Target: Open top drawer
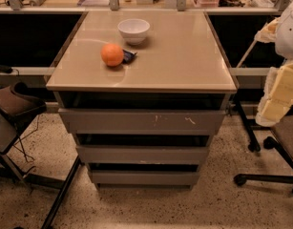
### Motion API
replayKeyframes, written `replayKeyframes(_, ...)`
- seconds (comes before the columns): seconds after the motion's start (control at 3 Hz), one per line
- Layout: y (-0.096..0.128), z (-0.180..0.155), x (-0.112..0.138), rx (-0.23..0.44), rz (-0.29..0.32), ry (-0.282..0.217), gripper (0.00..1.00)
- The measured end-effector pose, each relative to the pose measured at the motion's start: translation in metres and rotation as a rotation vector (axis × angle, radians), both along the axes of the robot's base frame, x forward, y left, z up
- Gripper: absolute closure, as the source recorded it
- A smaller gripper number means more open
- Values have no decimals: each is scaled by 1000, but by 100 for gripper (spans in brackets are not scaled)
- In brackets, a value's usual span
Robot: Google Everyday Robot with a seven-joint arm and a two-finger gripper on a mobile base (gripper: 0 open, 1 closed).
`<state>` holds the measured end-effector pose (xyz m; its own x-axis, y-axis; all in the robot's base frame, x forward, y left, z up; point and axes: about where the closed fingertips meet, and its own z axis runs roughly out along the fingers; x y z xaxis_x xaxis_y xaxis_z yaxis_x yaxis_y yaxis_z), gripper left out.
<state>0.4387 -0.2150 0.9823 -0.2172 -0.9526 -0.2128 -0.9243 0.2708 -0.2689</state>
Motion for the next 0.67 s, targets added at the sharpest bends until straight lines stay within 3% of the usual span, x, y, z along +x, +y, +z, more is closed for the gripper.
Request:
replayKeyframes(0.33, 0, 0, 0, 0, 0, 0, 0)
replayKeyframes(0.67, 1, -21, 3, 27, -2, 10, 0)
